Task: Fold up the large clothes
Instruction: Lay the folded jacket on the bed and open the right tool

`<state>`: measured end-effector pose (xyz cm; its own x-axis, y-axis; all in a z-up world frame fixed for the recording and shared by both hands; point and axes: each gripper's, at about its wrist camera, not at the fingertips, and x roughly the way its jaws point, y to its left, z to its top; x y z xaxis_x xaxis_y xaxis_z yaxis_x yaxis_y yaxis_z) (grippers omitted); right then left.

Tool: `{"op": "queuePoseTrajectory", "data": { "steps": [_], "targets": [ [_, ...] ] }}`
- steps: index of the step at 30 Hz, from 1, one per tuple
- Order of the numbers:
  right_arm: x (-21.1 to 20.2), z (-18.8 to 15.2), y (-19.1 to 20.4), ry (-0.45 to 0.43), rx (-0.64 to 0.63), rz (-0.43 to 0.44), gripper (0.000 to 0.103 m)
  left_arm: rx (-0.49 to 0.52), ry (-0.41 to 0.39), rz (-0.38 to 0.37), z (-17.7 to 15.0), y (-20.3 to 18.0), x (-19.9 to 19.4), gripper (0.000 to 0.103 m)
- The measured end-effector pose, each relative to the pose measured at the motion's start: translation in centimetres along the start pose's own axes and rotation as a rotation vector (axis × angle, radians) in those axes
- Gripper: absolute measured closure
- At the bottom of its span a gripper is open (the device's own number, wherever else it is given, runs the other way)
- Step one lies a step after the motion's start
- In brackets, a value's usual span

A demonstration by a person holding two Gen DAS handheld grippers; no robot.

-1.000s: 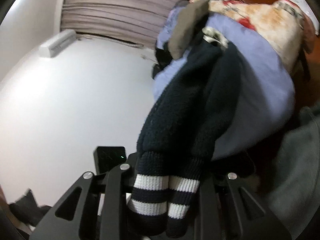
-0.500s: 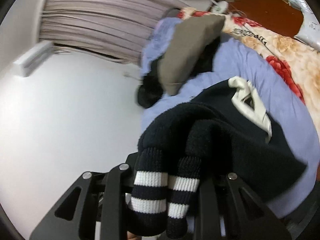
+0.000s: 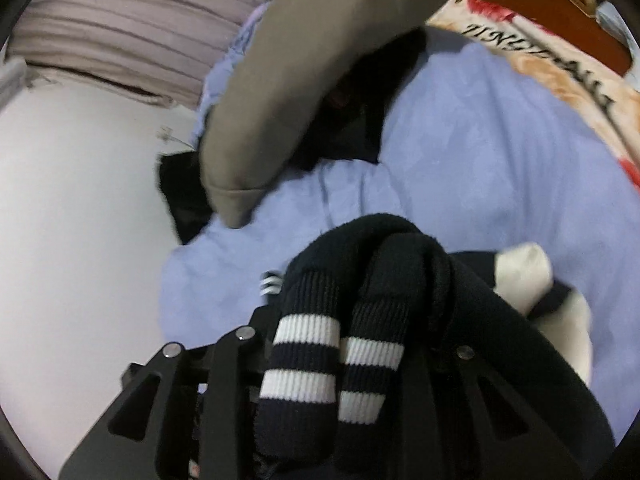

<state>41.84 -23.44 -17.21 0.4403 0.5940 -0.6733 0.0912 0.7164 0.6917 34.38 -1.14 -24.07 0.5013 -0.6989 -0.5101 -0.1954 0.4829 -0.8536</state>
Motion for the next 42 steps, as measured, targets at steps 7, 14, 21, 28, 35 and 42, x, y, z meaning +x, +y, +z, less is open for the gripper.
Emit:
{"op": "queuePoseTrajectory", "data": {
  "steps": [7,14,21,28,35,42],
  "targets": [
    [4.4,0.8,-3.0,0.02,0.005,-0.019,0.077,0.092,-0.025,0.067,0.6,1.9,3.2,0.075],
    [-1.7,0.9,2.5,0.062,-0.089,0.046,0.032,0.119,0.005,-0.038,1.1,-1.1,0.7,0.075],
    [-10.4,-0.9,9.4,0.032,-0.232,0.02,0.026,0.151,0.026,-0.063,0.9,-4.0,-2.0,0.075],
    [-17.1,-3.7,11.2,-0.042,-0.258,-0.001,0.02,0.052,0.076,-0.13,1.9,-4.8,-3.5,0.07],
    [-15.3,-10.2,10.1,-0.033,-0.405,-0.154,0.053,-0.065,0.079,-0.248,2.8,-4.2,-4.6,0.043],
    [-7.0,-10.4,10.2,0.07,-0.499,-0.24,0.066,0.08,0.043,-0.118,2.2,-5.6,-6.3,0.043]
  ]
}}
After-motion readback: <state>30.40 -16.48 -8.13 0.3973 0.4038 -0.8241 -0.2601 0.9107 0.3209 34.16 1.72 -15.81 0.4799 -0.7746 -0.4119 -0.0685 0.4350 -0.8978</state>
